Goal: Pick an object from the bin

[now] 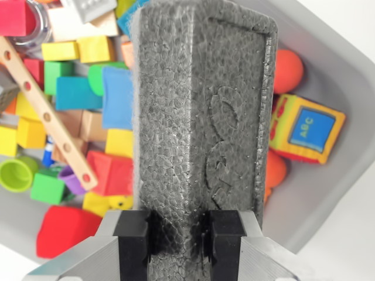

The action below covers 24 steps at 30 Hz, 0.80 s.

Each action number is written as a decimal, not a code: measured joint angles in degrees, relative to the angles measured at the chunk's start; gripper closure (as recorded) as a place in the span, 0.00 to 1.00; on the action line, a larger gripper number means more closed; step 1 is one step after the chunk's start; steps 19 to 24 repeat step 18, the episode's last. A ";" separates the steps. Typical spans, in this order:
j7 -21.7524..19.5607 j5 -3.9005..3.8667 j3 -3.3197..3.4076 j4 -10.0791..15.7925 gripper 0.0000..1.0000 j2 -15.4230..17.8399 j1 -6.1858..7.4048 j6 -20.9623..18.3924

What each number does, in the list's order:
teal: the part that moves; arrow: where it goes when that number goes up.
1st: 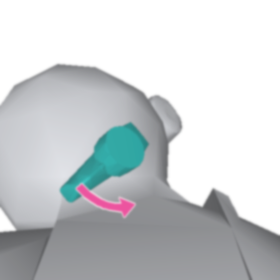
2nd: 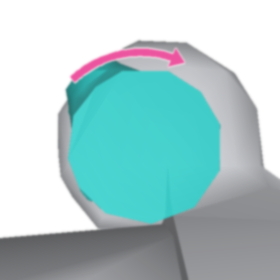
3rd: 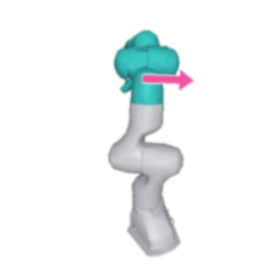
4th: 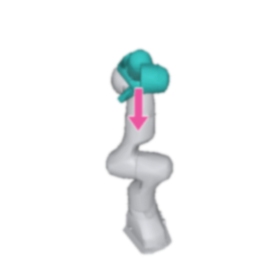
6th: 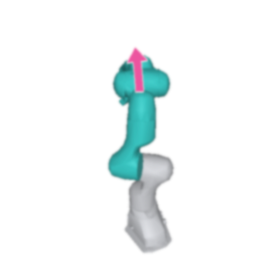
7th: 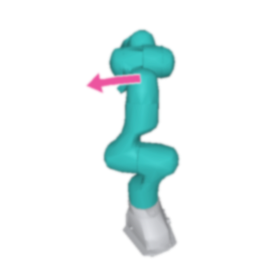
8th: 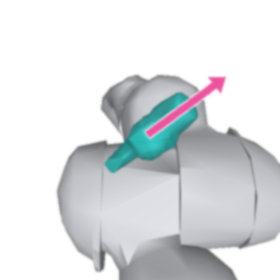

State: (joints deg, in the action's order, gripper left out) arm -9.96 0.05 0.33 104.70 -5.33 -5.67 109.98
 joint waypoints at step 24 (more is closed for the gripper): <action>0.00 0.00 0.00 -0.48 1.00 -0.06 0.00 -0.62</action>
